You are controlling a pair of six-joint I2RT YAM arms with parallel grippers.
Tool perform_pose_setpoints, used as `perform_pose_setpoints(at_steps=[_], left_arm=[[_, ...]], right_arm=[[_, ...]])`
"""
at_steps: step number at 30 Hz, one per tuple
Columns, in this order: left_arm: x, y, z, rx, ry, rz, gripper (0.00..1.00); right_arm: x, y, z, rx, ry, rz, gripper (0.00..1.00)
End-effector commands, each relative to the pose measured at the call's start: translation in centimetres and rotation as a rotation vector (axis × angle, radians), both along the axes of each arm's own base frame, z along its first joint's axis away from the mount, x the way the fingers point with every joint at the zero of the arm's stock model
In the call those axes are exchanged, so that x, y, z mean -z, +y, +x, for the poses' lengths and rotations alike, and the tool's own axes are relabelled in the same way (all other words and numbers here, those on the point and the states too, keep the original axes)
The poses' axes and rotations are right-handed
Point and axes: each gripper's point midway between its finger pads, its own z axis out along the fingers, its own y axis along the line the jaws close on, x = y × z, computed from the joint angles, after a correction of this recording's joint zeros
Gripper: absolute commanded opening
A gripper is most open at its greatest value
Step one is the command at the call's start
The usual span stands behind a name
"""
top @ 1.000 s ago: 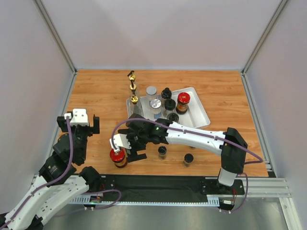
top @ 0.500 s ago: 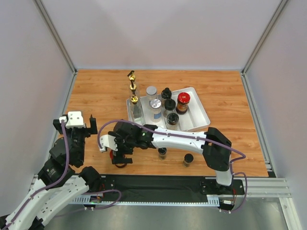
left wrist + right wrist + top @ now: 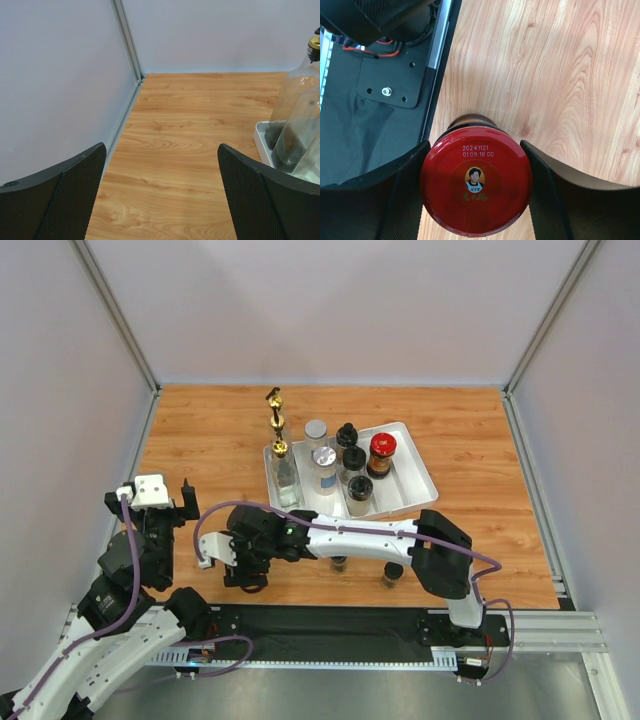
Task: Organize the condiment bottles
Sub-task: Pick up the bottle from the center of the board.
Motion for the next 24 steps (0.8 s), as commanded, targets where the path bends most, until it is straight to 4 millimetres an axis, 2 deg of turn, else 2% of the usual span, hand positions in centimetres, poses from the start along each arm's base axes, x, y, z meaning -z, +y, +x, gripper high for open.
perform_pose_setpoints(at_steps=[1, 3, 4, 6, 7, 9, 15, 19, 24], left_arm=[[-0.6, 0.5, -0.2, -0.022, -0.027, -0.009, 1.00], [-0.5, 0.5, -0.2, -0.021, -0.026, -0.008, 1.00], [-0.6, 0.5, -0.2, -0.022, -0.027, -0.009, 1.00], [-0.6, 0.6, -0.2, -0.022, -0.028, -0.009, 1.00], [-0.5, 0.5, -0.1, -0.022, -0.025, -0.006, 1.00], [-0.5, 0.5, -0.1, -0.021, -0.027, -0.008, 1.00], [-0.3, 0.4, 0.0, -0.023, -0.019, 0.003, 1.00], [-0.2, 0.3, 0.2, -0.024, -0.012, 0.012, 1.00], [0.0, 0.1, 0.3, -0.024, -0.003, 0.022, 1.00]], right_arm=[[-2.4, -0.1, -0.2, -0.045, -0.041, 0.037, 0.26], [-2.6, -1.2, -1.0, -0.088, -0.029, 0.007, 0.18], [-3.6, -1.5, -1.1, -0.117, -0.045, 0.016, 0.10], [-4.1, -3.1, -2.0, -0.170, -0.016, -0.021, 0.06], [-5.0, -3.6, -2.3, -0.190, -0.017, -0.018, 0.04], [-6.5, -5.0, -2.7, -0.228, -0.022, -0.022, 0.02], [-9.2, -8.6, -3.2, -0.288, -0.026, -0.010, 0.00], [-10.8, -10.1, -3.0, -0.285, -0.039, 0.012, 0.00], [-13.2, -11.5, -1.7, -0.247, -0.070, 0.050, 0.00]])
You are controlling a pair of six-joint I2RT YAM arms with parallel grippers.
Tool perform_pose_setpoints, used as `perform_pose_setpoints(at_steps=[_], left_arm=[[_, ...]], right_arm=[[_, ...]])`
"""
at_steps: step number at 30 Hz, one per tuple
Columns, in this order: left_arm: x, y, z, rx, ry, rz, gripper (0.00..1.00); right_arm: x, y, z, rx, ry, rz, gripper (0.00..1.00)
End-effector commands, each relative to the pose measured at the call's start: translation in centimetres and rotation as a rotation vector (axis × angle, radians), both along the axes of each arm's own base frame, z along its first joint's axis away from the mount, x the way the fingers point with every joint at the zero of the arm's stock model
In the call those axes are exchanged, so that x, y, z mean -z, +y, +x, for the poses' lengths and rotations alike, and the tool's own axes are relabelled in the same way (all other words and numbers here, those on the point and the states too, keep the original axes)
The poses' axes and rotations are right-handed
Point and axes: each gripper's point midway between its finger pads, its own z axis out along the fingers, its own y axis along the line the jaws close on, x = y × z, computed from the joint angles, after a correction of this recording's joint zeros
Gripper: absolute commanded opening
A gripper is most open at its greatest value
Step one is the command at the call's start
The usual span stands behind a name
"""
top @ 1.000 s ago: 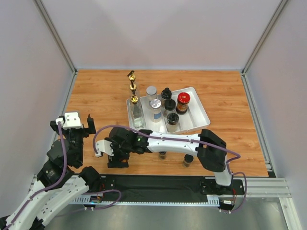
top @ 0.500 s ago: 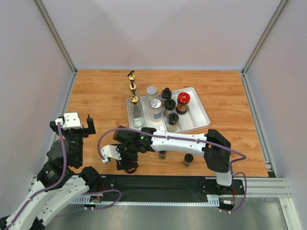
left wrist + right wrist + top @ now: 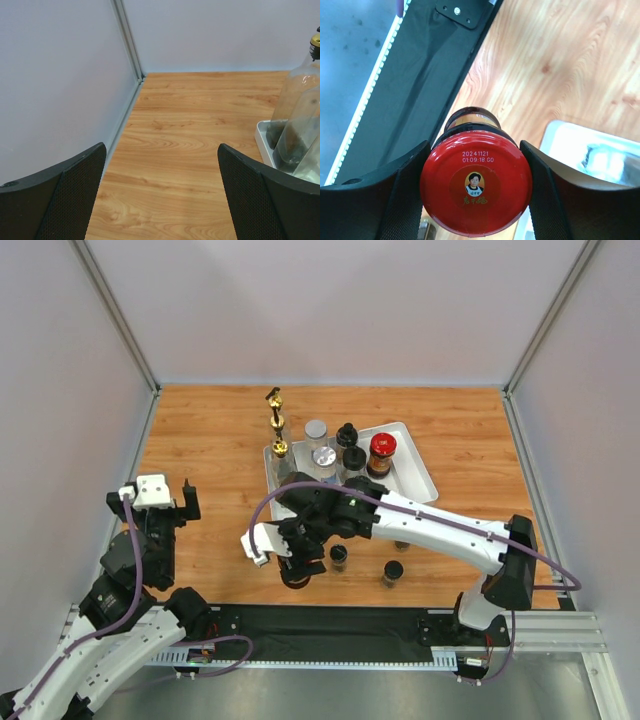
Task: Organize the condiment bottles
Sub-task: Pick up the bottle from the center of the board, then place the bottle in the storage box.
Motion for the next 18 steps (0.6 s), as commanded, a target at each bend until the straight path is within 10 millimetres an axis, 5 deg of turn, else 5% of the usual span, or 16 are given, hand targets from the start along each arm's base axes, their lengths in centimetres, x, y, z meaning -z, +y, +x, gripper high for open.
perform_pose_setpoints(at_steps=[1, 18], left_arm=[[-0.3, 0.1, 0.3, -0.021, -0.004, 0.018, 1.00], [0.1, -0.3, 0.7, -0.015, 0.014, 0.040, 1.00]], right_arm=[[-4.7, -0.4, 0.6, -0.015, -0.046, 0.134, 0.00], [-11.7, -7.6, 9.9, 0.322, -0.123, 0.311, 0.00]])
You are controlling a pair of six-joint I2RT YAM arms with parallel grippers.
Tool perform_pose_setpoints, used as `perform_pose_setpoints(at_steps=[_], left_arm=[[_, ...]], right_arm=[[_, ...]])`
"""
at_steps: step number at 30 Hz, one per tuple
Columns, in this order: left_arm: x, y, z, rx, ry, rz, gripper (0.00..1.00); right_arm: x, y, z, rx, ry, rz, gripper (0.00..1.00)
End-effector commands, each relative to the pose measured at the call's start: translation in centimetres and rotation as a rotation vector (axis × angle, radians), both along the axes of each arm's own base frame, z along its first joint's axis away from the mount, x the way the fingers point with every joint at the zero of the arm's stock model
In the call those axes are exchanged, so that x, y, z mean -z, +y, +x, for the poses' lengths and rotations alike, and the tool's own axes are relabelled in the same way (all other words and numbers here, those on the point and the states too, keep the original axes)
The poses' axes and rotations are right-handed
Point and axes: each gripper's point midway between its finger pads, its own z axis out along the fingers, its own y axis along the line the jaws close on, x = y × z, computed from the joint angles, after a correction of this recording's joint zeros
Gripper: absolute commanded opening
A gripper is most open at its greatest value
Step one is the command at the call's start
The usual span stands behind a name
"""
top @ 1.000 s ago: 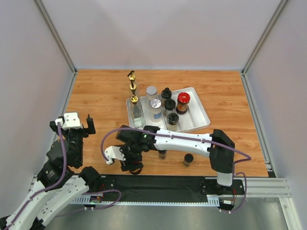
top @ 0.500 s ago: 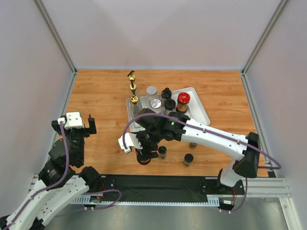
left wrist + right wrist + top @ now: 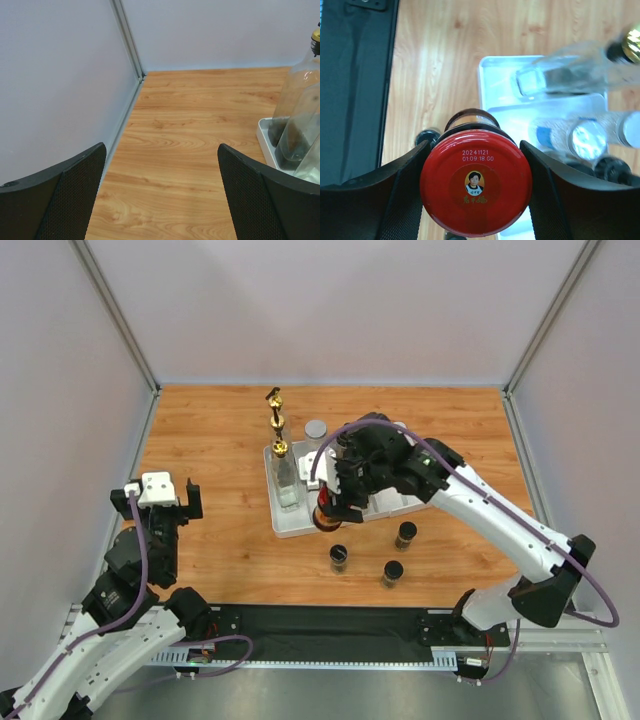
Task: Organize the condiment bottles
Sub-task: Place the bottle in the storage box.
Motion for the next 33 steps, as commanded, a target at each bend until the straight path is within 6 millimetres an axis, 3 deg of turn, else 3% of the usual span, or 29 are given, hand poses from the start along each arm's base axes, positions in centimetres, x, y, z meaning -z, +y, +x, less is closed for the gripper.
perform_pose_setpoints(at_steps=[1, 10, 22, 33], left_arm=[[-0.1, 0.1, 0.3, -0.016, -0.001, 0.022, 1.00], [0.0, -0.1, 0.5, -0.014, 0.005, 0.029, 1.00], [0.3, -0.3, 0.6, -0.008, 0.016, 0.040, 1.00], [0.4, -0.5, 0.7, -0.002, 0.018, 0.042, 1.00]], right_arm=[[-5.3, -0.8, 1.0, 0.043, -0.080, 0.175, 0.00], [-5.9, -5.9, 6.5, 0.282, -0.097, 0.203, 0.00], [-3.2, -13.6, 13.5, 0.590, -0.057, 0.209, 0.00], [1.9, -14.7, 17.3, 0.659, 0.000, 0.190, 0.01]])
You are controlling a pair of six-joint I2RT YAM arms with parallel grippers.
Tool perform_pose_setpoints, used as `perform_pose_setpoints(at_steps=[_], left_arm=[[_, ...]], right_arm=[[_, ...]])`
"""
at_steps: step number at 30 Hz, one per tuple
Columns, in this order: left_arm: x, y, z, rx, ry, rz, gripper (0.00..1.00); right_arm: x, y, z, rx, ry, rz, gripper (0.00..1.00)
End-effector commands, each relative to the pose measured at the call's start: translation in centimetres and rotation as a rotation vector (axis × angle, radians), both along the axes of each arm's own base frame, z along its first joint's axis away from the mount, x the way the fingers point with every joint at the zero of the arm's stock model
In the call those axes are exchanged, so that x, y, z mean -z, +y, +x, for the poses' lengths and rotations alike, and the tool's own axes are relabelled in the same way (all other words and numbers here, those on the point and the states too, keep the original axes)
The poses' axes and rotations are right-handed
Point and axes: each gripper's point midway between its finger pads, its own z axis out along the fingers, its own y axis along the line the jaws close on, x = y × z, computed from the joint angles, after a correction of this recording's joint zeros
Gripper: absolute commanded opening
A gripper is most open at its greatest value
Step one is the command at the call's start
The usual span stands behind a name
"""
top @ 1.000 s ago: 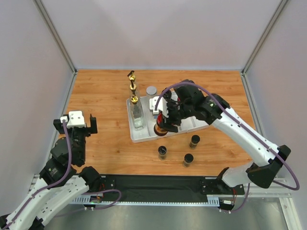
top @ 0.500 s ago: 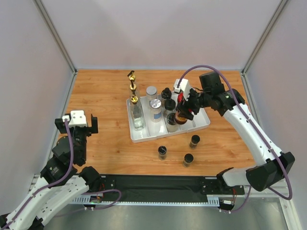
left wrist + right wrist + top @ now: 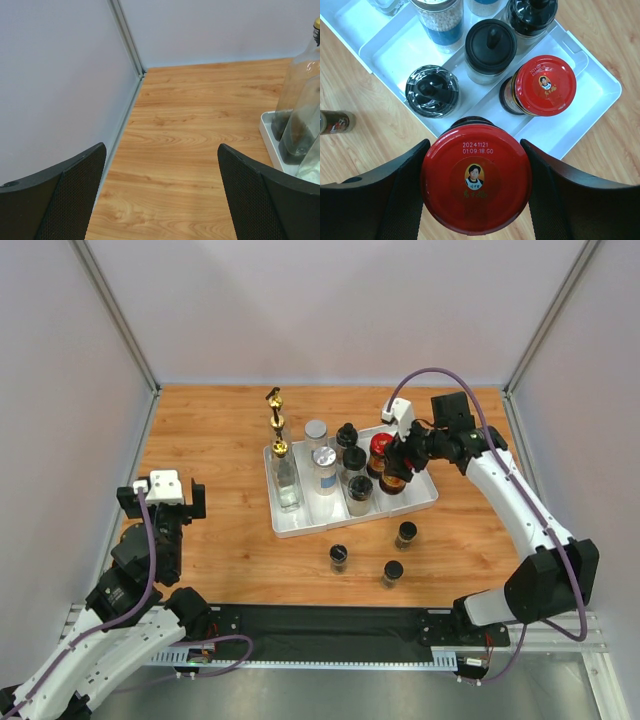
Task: Organize the condiment bottles
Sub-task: Place the bottle in the storage box.
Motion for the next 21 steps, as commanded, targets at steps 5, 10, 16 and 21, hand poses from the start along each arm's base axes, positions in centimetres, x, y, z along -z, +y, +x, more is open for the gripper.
perform_pose_setpoints(at_steps=[5, 10, 16, 21], left_arm=[[-0.3, -0.1, 0.2, -0.001, -0.011, 0.006, 1.00], [-0.2, -0.1, 0.2, -0.001, -0.008, 0.009, 1.00], [-0.3, -0.1, 0.2, 0.002, -0.010, 0.006, 1.00], [-0.3, -0.2, 0.2, 0.005, -0.013, 0.003, 1.00]], right_arm=[[-0.5, 1.7, 3.8, -0.006, -0.085, 0.096, 0.02], [1.1, 1.8, 4.9, 0.012, -0.070, 0.093, 0.04], [3.2, 1.5, 5.5, 0.030, -0.052, 0.068, 0.06], [5.2, 1.0, 5.6, 0.035, -0.031, 0.028, 0.08]])
